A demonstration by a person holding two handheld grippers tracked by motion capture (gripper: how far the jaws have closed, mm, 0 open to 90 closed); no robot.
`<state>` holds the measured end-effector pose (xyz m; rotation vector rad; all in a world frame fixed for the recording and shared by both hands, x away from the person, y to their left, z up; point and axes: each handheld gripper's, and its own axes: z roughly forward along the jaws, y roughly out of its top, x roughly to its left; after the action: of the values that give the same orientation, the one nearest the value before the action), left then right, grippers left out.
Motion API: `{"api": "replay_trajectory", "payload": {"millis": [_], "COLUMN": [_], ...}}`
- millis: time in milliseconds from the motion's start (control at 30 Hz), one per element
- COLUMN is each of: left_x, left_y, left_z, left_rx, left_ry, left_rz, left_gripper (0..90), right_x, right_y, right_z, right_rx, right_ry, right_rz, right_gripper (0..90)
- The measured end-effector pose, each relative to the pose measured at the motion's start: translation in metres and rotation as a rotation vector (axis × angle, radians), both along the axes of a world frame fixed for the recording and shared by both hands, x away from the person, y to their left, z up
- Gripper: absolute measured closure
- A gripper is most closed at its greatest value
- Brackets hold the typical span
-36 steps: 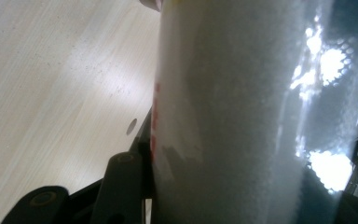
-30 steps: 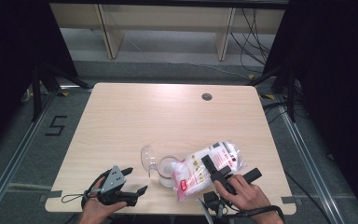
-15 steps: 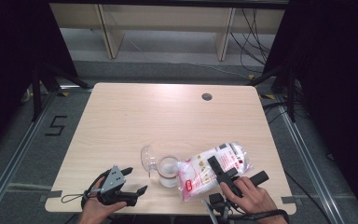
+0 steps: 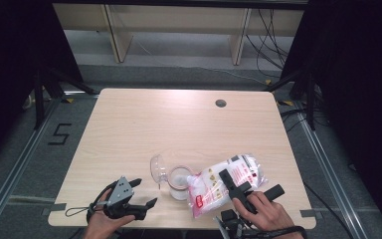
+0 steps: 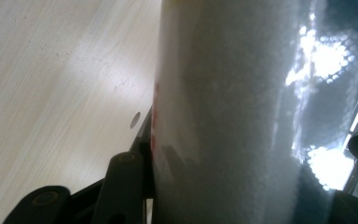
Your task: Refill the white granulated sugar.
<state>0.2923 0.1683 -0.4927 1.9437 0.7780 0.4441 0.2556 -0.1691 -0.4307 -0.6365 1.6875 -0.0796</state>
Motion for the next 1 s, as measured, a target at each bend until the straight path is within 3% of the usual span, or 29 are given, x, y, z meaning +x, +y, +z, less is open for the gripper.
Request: {"api": "replay_trajectory", "payload": {"millis": [67,200,367,400,433,600,700,767,833,933,1000], "left_x": [0.001,0.000,0.001,0.002,0.002,0.000,0.001,0.001,0.002,0.001,0.001], "left_y": [0.001,0.000,0.001,0.001,0.001,0.000,0.001,0.000,0.001,0.000,0.000], "left_z": [0.000,0.000,0.000,0.001,0.001,0.001,0.001,0.000,0.000,0.000,0.000], "left_rx": [0.013,0.006,0.012,0.023,0.024,0.009,0.019,0.003,0.018,-0.007,-0.001], "left_ry": [-0.014,-0.002,-0.014,-0.021,-0.021,-0.007,-0.007,-0.001,-0.018,-0.002,-0.003], "left_rz": [-0.012,0.001,-0.010,-0.015,-0.015,0.002,0.005,-0.004,-0.015,0.003,-0.001], "left_gripper": [17.4,17.4,17.4,17.5,17.4,17.4,17.4,17.4,17.4,17.4,17.5], "right_x": [0.001,0.000,0.001,0.000,0.000,0.003,0.003,0.004,0.005,0.006,0.008], "right_y": [0.002,0.002,0.006,0.005,0.007,0.010,0.010,0.010,0.011,0.011,0.012], "right_z": [0.002,-0.001,0.000,-0.004,-0.001,0.000,0.001,0.000,0.001,0.001,0.001], "right_rx": [-0.025,0.002,-0.024,0.025,-0.016,-0.029,-0.030,-0.017,-0.027,-0.018,-0.013], "right_ry": [-0.008,0.001,-0.001,0.009,-0.001,0.000,-0.001,0.000,-0.001,-0.001,-0.001], "right_rz": [0.024,0.012,0.033,0.012,0.030,0.052,0.047,0.042,0.048,0.046,0.041], "right_gripper": [61.5,61.6,61.6,61.7,61.6,61.8,61.7,61.8,61.8,61.8,61.8]}}
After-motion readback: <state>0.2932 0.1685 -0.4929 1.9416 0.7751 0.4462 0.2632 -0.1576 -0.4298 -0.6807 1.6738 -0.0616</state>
